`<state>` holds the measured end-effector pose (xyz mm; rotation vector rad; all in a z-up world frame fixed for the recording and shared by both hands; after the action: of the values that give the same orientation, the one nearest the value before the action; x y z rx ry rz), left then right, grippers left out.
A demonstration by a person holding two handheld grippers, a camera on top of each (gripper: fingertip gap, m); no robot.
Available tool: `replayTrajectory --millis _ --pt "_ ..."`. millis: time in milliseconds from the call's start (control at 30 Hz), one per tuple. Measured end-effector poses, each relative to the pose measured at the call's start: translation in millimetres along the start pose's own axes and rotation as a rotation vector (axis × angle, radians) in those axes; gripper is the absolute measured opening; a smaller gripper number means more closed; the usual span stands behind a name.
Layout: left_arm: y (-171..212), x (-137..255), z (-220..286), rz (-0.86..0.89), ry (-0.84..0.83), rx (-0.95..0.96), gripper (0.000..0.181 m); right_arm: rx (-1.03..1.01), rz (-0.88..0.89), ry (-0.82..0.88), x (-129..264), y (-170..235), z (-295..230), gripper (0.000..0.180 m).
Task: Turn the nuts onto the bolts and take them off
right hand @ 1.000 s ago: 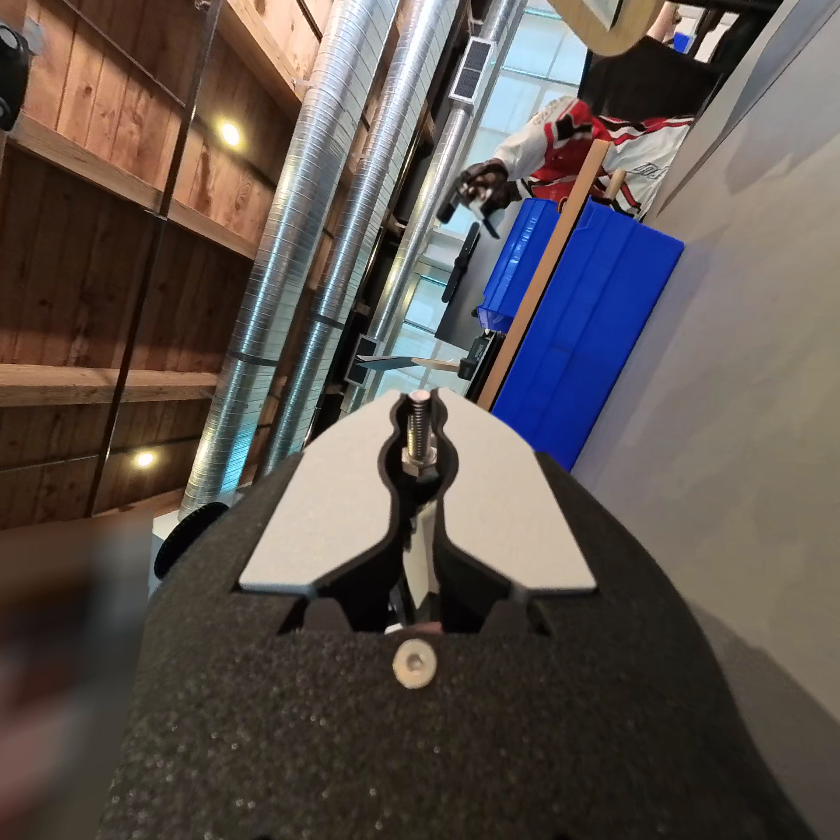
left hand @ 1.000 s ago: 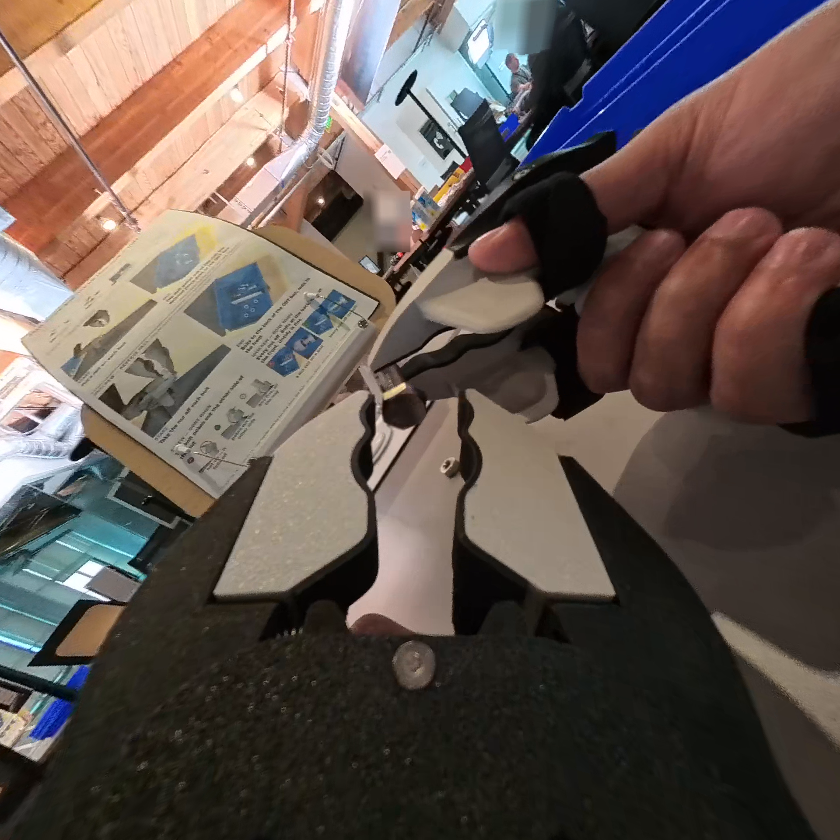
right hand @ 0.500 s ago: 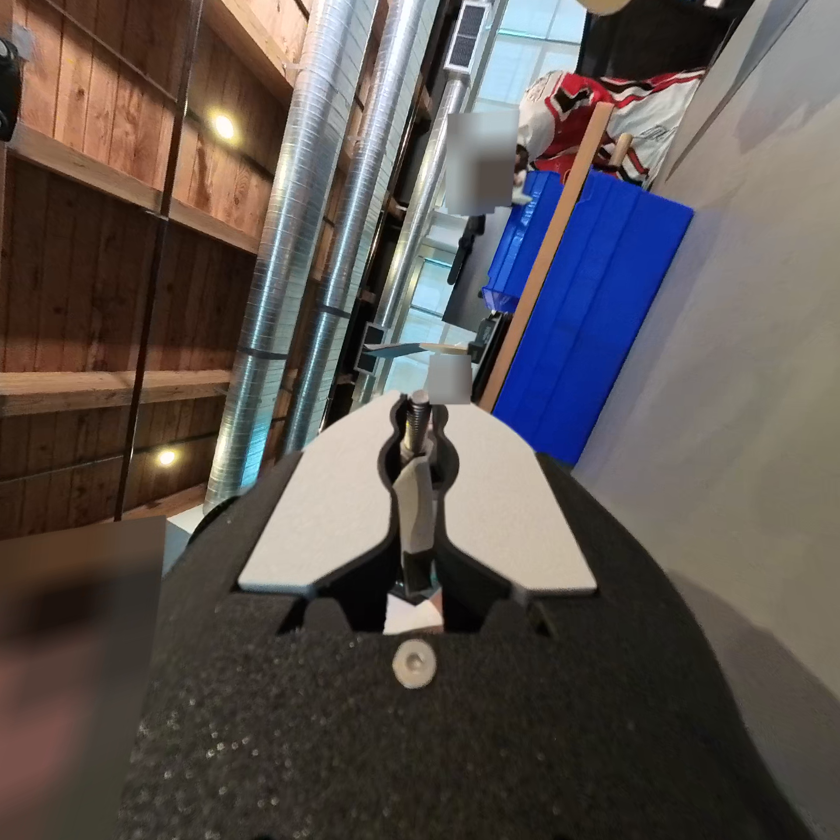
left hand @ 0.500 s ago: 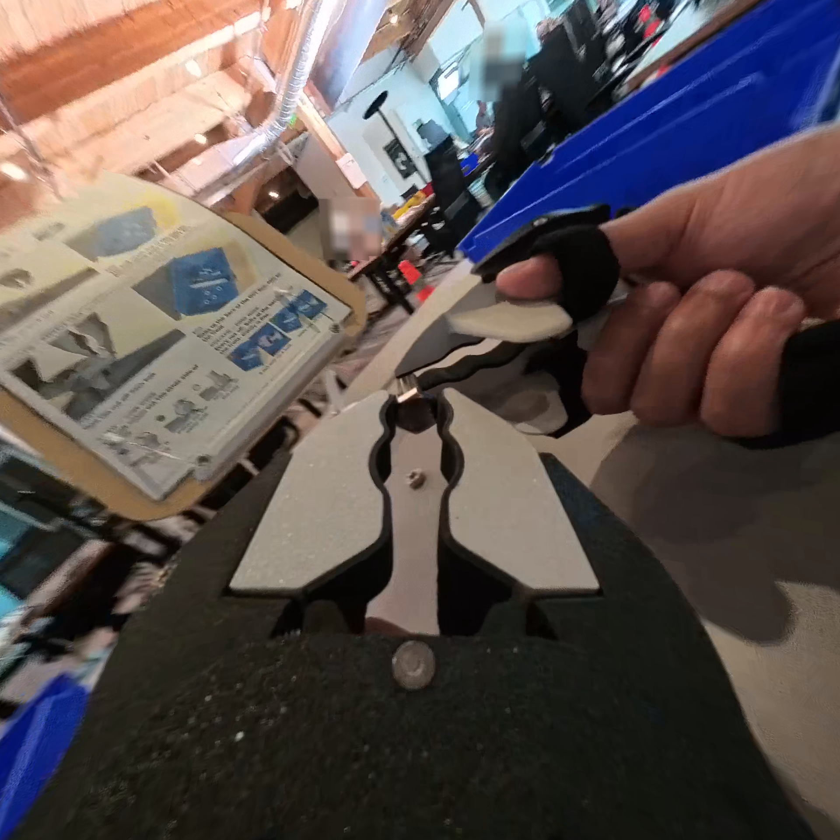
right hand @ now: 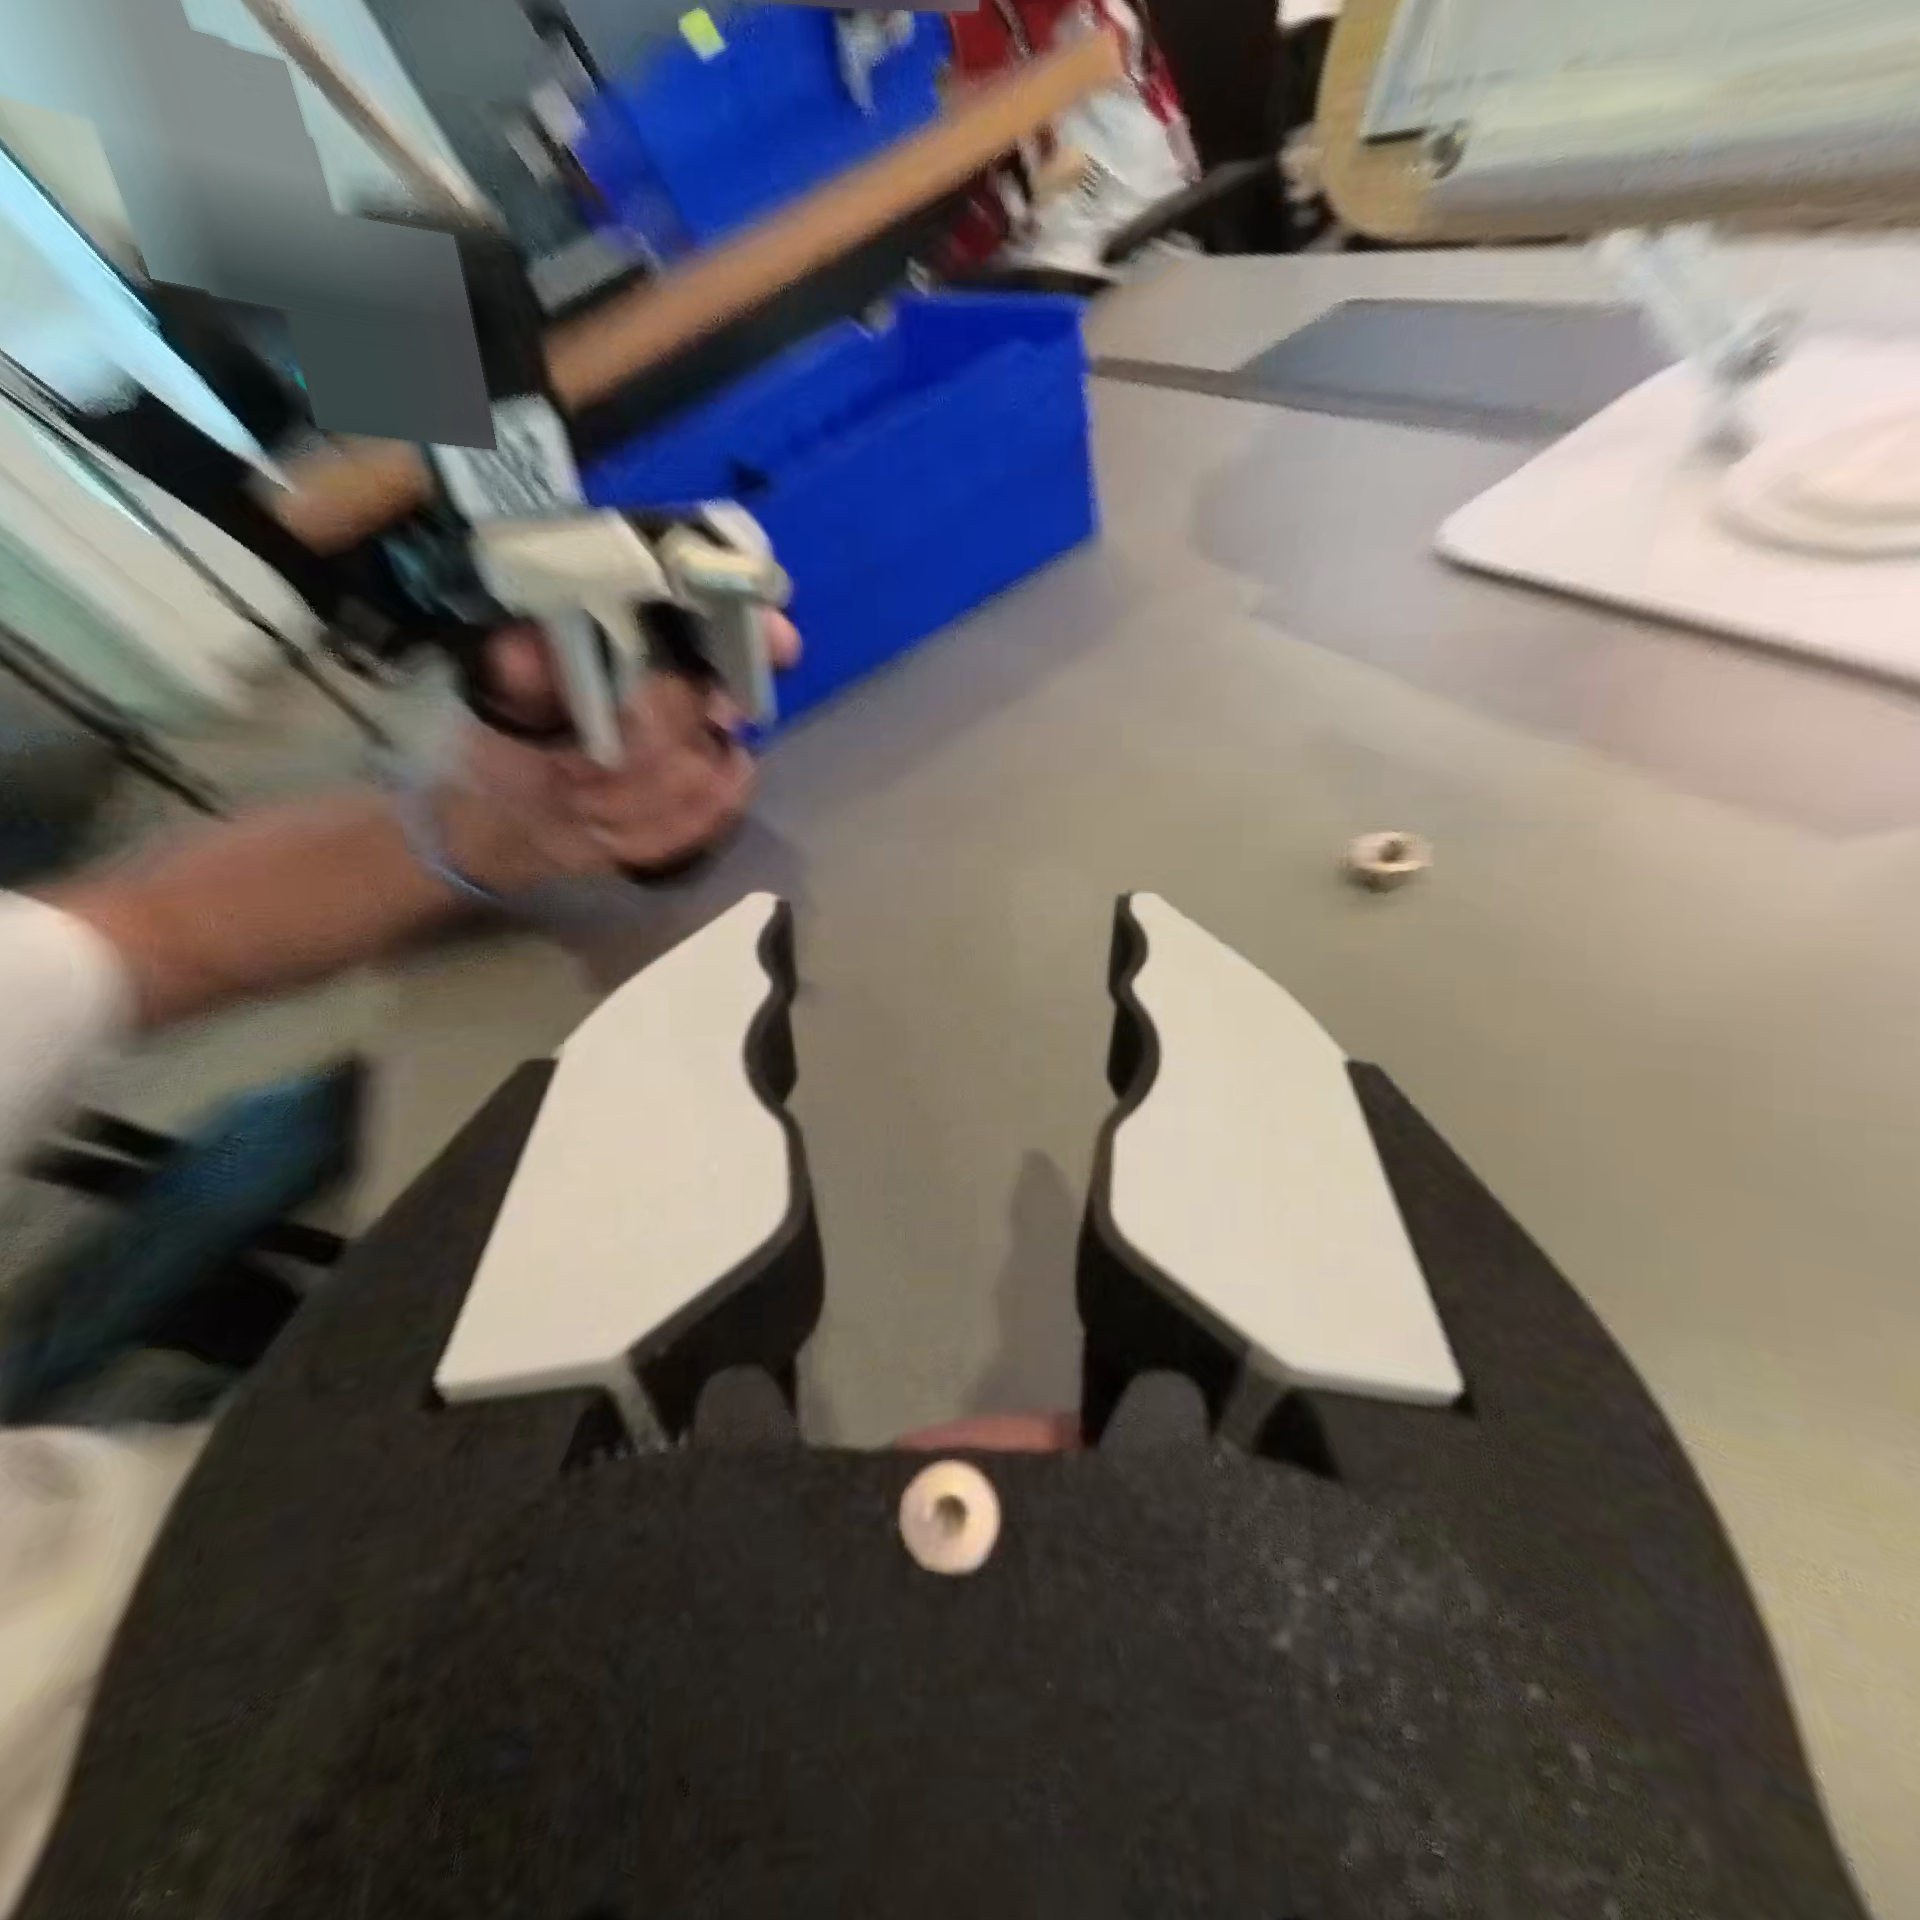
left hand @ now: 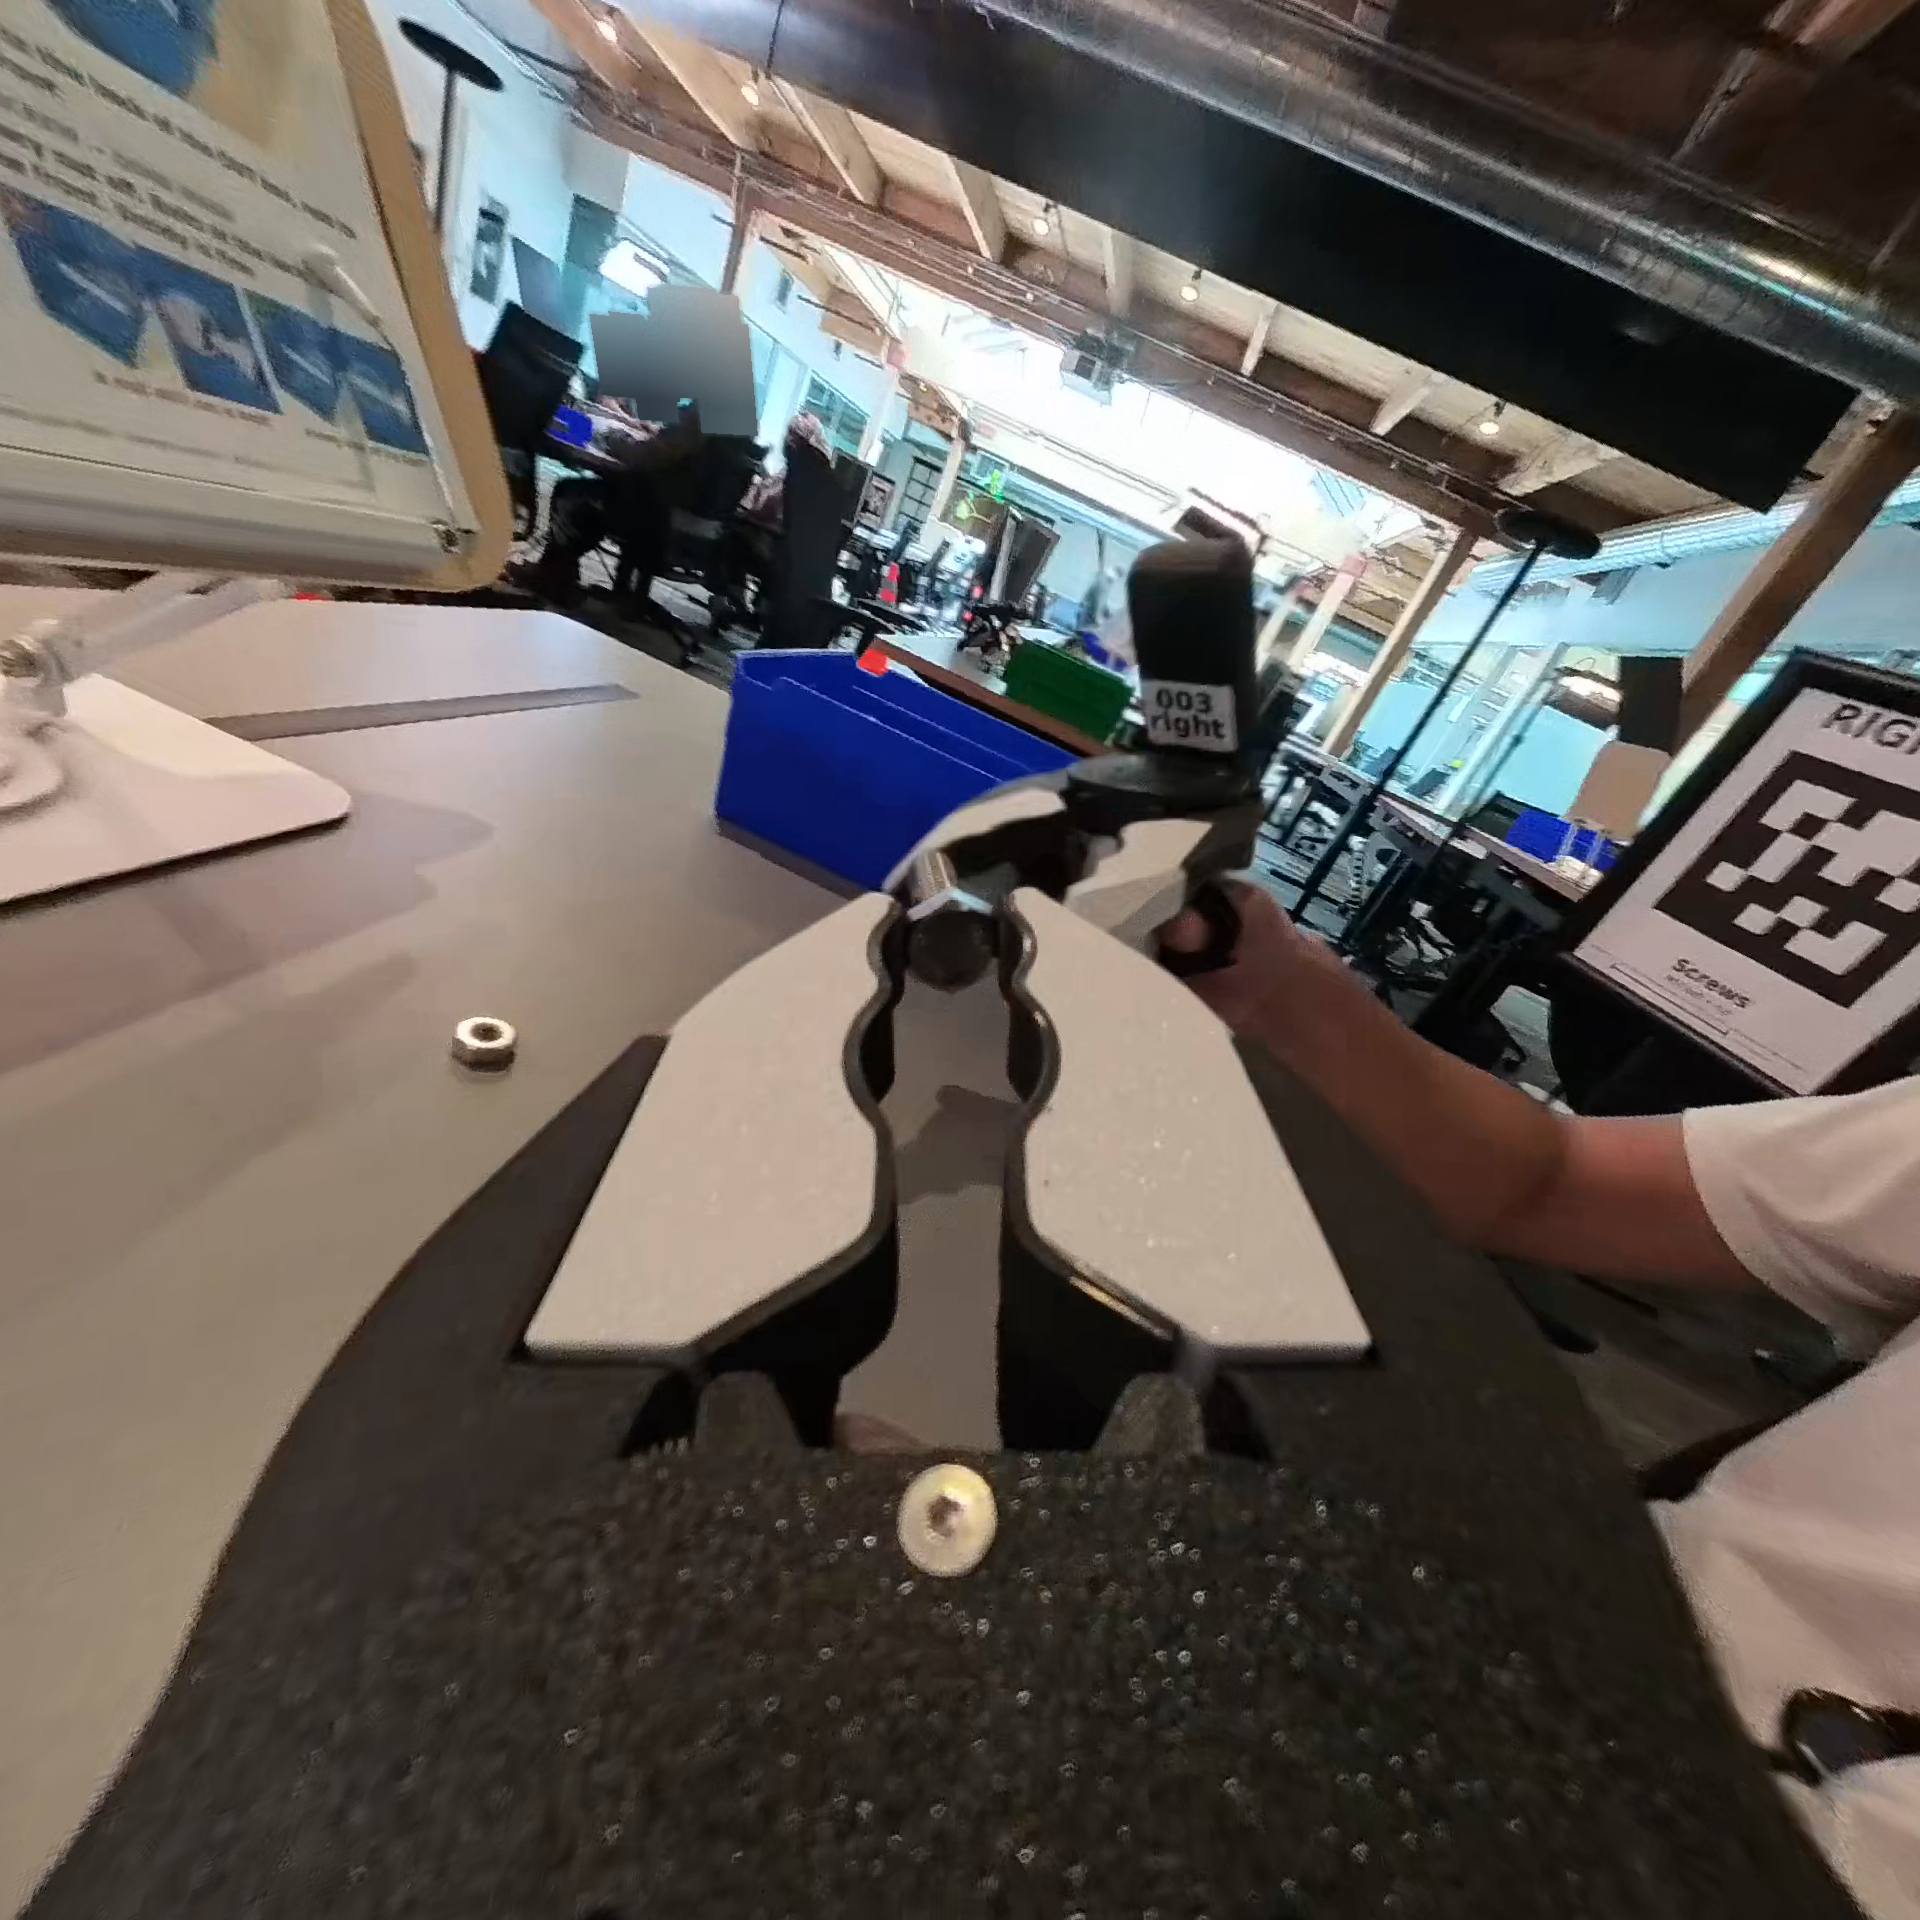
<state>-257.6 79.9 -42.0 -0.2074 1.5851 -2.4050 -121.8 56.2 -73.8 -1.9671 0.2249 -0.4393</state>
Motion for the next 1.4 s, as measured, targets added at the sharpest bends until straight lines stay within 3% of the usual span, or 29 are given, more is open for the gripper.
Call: replayTrajectory --millis 133,400,700,867,1200,1400 --pt "1 0 7 -0.024 0.048 -0.001 0.016 0.303 -0.2 0.212 7 7 8 0.059" --pt "3 1 9 -0.046 0.039 -0.041 0.016 0.663 -0.617 0.242 3 8 16 0.045" --pt "5 0 -31 -0.08 -0.264 -0.095 0.016 0.693 -1.095 0.046 -43 -1 112 0.036" --pt "9 -1 -35 -0.106 -0.262 -0.07 0.017 0.691 -1.163 -0.099 -62 6 124 0.036" --pt "3 4 -37 -0.094 -0.229 -0.029 0.016 0.682 -1.238 -0.151 -80 14 141 0.031" --pt "3 3 -32 -0.112 -0.182 -0.031 0.016 0.666 -1.207 -0.189 -82 18 138 0.017"
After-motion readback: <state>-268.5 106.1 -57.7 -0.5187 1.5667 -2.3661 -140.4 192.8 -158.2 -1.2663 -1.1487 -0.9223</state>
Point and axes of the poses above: each gripper's, where its closed fingertips meet, x back along the fingers, y out of its underside, z = x × y across the jaws, the point moved 3 cm from there along x, back along the fingers, and after that the axes turned 13 degrees about -y, right-handed, at the moved point
